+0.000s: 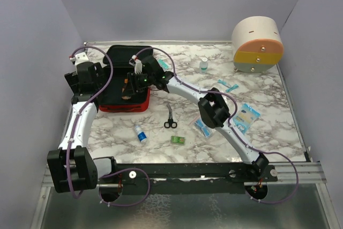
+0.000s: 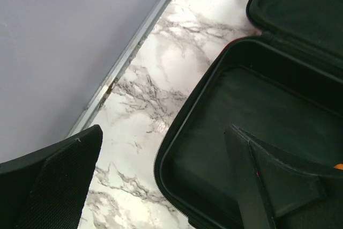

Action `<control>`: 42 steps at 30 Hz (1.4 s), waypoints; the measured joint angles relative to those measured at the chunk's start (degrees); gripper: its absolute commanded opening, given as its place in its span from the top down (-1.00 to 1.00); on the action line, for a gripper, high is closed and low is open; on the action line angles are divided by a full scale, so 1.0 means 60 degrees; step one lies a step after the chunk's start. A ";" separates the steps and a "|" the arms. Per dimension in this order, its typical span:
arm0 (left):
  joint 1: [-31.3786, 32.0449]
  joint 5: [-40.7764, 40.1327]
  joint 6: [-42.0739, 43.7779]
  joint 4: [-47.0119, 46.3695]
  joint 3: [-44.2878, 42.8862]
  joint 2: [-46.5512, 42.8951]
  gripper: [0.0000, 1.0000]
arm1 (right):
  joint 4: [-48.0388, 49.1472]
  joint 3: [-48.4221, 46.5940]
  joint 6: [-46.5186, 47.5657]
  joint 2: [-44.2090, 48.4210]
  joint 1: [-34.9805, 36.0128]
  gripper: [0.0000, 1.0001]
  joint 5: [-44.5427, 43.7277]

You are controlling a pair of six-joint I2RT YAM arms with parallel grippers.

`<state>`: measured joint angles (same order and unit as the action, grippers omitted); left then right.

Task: Organize the medicine kit
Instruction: Place the pill bottle in the medicine box.

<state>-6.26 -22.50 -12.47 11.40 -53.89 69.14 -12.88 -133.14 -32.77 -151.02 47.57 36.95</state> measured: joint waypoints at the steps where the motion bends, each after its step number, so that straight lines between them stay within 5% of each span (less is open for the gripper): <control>1: 0.0000 0.0000 0.0153 -0.0222 0.0233 -0.0044 -0.98 | 0.0004 0.0004 0.0000 0.0000 0.0011 0.99 0.0000; 9: 0.0000 0.0324 0.1377 -0.1042 0.1523 -0.0076 -0.88 | 0.0055 0.0229 0.0015 0.0029 0.0018 0.99 -0.0033; 26: 0.0000 0.0929 0.1894 -0.1574 0.1723 0.0364 -0.83 | -0.0663 0.0368 0.0262 0.0368 0.0018 0.99 -0.0594; 35: 0.0000 0.0976 0.1668 -0.1566 0.1723 0.0364 -0.83 | -0.1191 0.0157 0.0302 0.0364 0.0018 0.17 -0.0801; 42: 0.0000 0.1107 0.1526 -0.1461 0.1719 0.0361 -0.83 | -0.1275 0.0127 0.0361 0.0364 0.0018 -0.16 -0.0940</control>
<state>-6.26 -15.86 -3.31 2.63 -43.57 71.31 -20.53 -132.38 -30.61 -148.83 47.68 31.31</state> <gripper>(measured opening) 0.916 0.535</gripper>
